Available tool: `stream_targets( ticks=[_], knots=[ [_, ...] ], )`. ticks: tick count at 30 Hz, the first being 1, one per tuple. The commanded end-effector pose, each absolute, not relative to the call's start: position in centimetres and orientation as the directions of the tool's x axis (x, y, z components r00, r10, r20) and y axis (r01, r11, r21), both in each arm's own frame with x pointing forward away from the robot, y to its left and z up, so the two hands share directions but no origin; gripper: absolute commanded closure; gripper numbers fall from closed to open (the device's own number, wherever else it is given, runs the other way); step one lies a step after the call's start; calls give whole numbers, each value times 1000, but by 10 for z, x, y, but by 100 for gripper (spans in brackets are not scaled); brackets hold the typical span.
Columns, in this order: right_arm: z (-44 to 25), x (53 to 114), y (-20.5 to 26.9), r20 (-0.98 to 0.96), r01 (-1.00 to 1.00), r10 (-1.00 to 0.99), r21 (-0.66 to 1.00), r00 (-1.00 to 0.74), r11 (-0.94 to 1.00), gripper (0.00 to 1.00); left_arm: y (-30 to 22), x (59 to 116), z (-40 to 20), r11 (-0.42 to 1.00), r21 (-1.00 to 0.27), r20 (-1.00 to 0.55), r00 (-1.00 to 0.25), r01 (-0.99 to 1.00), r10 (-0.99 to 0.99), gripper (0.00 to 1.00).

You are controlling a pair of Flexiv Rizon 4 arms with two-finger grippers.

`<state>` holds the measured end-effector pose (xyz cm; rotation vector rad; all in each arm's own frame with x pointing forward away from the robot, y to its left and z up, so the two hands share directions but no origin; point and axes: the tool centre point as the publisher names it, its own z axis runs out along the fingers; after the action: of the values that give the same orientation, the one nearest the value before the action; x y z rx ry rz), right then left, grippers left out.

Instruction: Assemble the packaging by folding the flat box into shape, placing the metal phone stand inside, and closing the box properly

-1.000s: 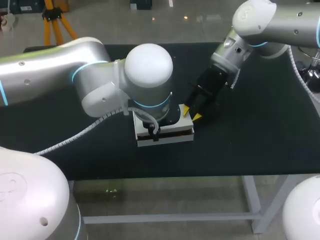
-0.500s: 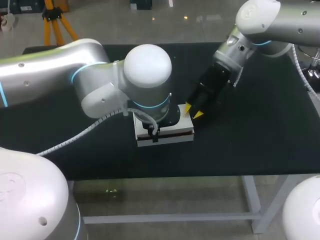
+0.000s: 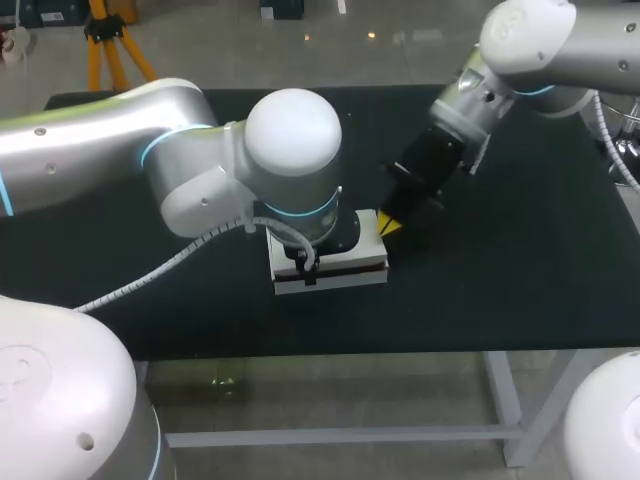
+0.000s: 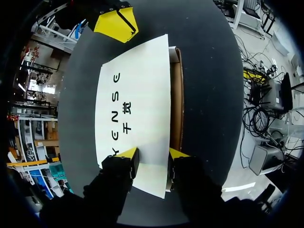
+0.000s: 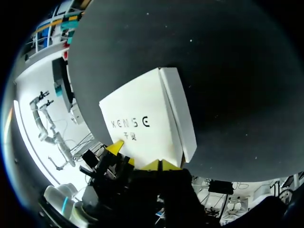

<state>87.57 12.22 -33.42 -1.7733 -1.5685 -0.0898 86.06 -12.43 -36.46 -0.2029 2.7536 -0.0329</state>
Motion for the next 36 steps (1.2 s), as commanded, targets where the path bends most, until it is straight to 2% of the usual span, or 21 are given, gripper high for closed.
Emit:
stream_targets(
  ticks=[1,36],
  knots=[
    [-338,869,125,507,881,828,-473,240,34,100,-124,857,-365,989,-47,-371,-917,-139,-146,61],
    [-355,862,125,507,866,826,-498,246,48,100,-119,851,-359,990,-55,-364,-921,-129,-140,58]
  ],
)
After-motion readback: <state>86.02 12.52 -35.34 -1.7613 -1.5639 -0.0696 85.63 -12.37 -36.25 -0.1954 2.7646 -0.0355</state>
